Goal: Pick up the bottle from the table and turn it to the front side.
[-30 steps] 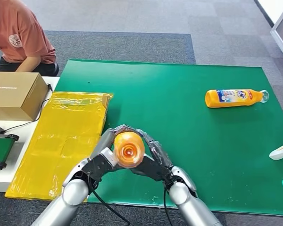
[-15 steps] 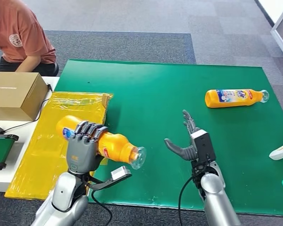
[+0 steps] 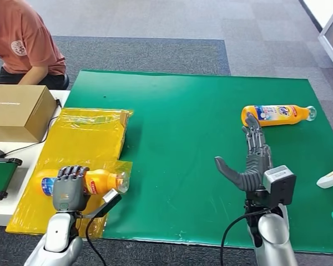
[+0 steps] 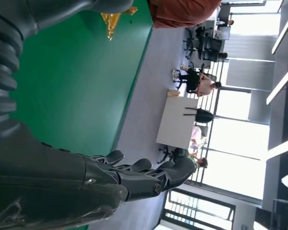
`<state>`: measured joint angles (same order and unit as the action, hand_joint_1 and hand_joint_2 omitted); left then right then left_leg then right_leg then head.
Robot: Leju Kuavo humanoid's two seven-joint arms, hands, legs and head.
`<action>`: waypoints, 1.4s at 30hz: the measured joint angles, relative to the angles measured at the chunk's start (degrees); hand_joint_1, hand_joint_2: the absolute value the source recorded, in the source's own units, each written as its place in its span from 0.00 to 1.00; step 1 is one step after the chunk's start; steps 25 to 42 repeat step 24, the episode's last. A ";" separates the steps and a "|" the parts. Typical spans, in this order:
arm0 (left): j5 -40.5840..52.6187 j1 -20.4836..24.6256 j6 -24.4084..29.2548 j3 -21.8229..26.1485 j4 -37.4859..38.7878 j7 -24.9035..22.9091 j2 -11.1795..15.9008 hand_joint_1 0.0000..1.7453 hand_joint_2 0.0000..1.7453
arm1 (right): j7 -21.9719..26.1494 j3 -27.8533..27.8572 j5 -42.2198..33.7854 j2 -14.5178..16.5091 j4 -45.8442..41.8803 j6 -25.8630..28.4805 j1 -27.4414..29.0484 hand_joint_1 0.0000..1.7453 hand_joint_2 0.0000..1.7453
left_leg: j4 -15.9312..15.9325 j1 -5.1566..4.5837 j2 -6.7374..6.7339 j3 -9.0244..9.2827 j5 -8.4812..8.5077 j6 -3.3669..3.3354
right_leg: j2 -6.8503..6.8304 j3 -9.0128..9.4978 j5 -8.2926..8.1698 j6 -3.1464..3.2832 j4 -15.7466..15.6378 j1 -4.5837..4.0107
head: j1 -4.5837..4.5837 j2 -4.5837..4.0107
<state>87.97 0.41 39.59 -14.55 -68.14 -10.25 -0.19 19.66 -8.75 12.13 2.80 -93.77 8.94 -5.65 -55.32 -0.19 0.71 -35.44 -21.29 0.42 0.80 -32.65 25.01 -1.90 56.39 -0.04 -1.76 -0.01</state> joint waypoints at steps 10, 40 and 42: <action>0.02 -0.24 0.28 2.51 1.07 -0.84 0.31 0.00 1.00 | 0.81 -2.15 0.63 -1.40 -4.36 -0.14 1.67 0.00 1.00 | 0.00 0.00 0.00 0.01 0.00 0.01 | 0.00 0.01 0.00 0.01 0.00 -0.01 | -0.01 0.00; 0.02 -1.68 0.30 -3.94 -9.55 -6.15 5.79 0.00 1.00 | 1.09 -3.88 0.15 -2.37 -4.81 0.76 2.24 0.00 1.00 | 0.00 0.01 0.00 0.01 0.00 0.01 | -0.01 0.01 0.00 0.01 0.01 -0.01 | 0.00 0.00; 0.02 -1.68 0.30 -3.94 -9.55 -6.15 5.79 0.00 1.00 | 1.09 -3.88 0.15 -2.37 -4.81 0.76 2.24 0.00 1.00 | 0.00 0.01 0.00 0.01 0.00 0.01 | -0.01 0.01 0.00 0.01 0.01 -0.01 | 0.00 0.00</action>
